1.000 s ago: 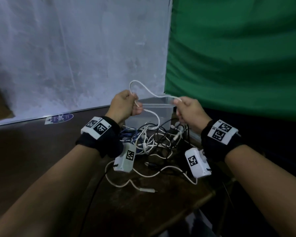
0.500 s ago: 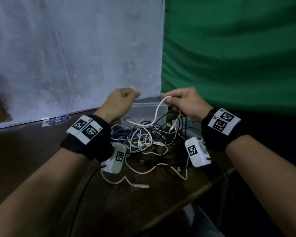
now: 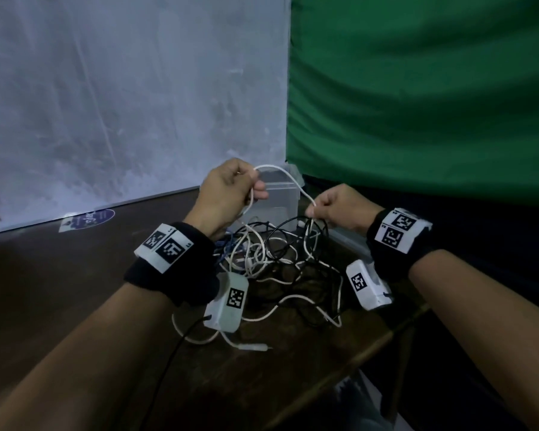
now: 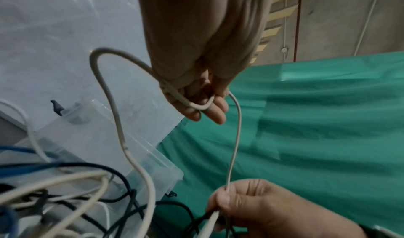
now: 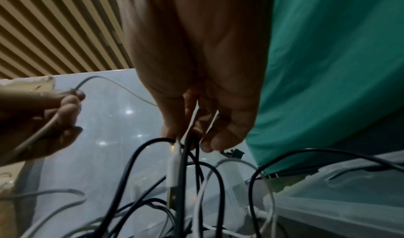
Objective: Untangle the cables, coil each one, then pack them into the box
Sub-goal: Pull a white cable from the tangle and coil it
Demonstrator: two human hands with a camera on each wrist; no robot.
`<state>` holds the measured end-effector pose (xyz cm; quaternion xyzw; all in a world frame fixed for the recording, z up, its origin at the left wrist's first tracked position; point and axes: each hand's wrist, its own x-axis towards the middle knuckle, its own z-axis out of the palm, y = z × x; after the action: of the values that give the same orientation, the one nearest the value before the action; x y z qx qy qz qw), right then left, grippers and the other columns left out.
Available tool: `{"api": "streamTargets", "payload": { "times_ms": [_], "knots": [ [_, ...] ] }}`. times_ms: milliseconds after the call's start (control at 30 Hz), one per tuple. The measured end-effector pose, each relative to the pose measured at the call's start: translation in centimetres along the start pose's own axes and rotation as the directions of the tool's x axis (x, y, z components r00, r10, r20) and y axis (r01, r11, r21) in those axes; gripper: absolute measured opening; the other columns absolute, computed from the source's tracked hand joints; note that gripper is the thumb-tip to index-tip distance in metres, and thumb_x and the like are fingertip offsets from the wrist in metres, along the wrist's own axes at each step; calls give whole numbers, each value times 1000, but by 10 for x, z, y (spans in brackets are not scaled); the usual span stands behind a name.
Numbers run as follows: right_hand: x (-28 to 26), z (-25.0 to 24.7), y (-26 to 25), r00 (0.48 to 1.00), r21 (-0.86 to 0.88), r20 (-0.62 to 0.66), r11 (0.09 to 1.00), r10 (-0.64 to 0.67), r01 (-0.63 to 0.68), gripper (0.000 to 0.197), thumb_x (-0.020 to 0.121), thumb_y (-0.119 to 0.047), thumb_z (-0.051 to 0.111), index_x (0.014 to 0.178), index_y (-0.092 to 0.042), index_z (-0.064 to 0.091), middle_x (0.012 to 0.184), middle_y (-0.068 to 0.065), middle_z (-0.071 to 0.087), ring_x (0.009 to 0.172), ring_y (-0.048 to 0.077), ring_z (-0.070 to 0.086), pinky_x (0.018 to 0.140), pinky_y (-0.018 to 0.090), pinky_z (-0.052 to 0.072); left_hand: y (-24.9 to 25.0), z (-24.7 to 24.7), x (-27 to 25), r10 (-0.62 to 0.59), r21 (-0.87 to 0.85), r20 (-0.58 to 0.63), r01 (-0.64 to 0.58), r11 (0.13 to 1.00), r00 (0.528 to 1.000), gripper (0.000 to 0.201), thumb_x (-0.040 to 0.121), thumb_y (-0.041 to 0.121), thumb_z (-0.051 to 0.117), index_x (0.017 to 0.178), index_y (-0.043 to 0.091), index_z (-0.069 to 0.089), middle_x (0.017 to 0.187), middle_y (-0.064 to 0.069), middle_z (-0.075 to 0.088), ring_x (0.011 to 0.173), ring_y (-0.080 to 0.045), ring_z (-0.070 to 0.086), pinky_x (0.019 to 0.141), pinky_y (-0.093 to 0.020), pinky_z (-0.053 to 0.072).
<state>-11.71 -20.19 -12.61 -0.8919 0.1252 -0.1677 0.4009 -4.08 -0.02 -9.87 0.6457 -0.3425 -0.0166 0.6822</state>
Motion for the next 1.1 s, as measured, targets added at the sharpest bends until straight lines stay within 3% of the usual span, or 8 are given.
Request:
{"api": "streamTargets", "payload": {
  "times_ms": [233, 367, 567, 667, 767, 867, 967, 1100],
  "knots": [
    [-2, -15, -13, 989, 240, -149, 970, 1, 35, 23, 97, -15, 50, 75, -11, 55, 75, 9, 65, 64, 18, 61, 49, 17, 45, -26, 3, 4, -118, 165, -41, 124, 979, 992, 22, 98, 7, 43, 77, 13, 49, 67, -5, 57, 47, -8, 59, 54, -28, 48],
    [-8, -21, -24, 995, 511, -62, 853, -81, 102, 20, 96, -4, 49, 79, -8, 59, 72, 5, 65, 64, 11, 63, 62, 18, 54, -28, 0, 1, -167, 270, -79, 182, 945, 983, 25, 97, 5, 41, 75, 14, 49, 64, -6, 55, 34, -6, 49, 39, -19, 42],
    [-21, -23, -41, 982, 698, 107, 715, -154, 36, 31, 102, -23, 39, 73, -13, 47, 44, -7, 36, 42, 10, 34, 50, 24, 35, -24, 3, -2, -69, 629, 111, -16, 777, 991, 24, 96, 24, 52, 74, 20, 61, 67, 0, 65, 43, -8, 54, 48, -25, 45],
    [-25, -31, -51, 995, 892, 29, 452, -99, 19, 34, 102, -26, 35, 72, -14, 44, 52, 1, 53, 52, 16, 54, 57, 30, 47, -16, 5, -9, -136, 689, 354, -159, 707, 925, 21, 95, 29, 54, 87, 18, 70, 75, -2, 70, 69, -20, 66, 68, -32, 52],
    [-23, -36, -57, 998, 967, -57, 248, -33, 63, 38, 104, -24, 31, 72, -9, 47, 91, 18, 70, 86, 26, 70, 68, 35, 59, -12, 6, -18, -278, 678, 559, -238, 696, 781, 17, 94, 27, 57, 101, 21, 71, 78, 2, 70, 76, -12, 63, 77, -28, 48],
    [-20, -31, -56, 991, 866, -137, 485, 1, 119, 30, 102, -18, 37, 79, -10, 54, 103, 12, 64, 103, 24, 63, 88, 37, 53, -4, 7, -25, -283, 620, 612, -227, 751, 738, 21, 92, 26, 58, 111, 24, 68, 81, 1, 70, 76, -13, 63, 74, -28, 46],
    [-19, -21, -48, 983, 549, -168, 821, -72, 154, 26, 100, -11, 40, 85, -12, 61, 97, 3, 65, 102, 19, 60, 100, 36, 46, 10, 7, -25, -85, 501, 567, -261, 825, 819, 15, 93, 27, 56, 96, 20, 69, 79, -9, 69, 71, -20, 60, 72, -34, 47],
    [-32, -14, -52, 981, 377, 73, 916, -180, 140, 25, 101, -11, 39, 91, -6, 62, 69, 6, 66, 65, 22, 62, 69, 30, 51, 20, 11, -11, 188, 419, 321, -317, 851, 928, 21, 96, 19, 52, 78, 27, 60, 59, 2, 58, 57, -18, 56, 62, -26, 44]
  ]
}}
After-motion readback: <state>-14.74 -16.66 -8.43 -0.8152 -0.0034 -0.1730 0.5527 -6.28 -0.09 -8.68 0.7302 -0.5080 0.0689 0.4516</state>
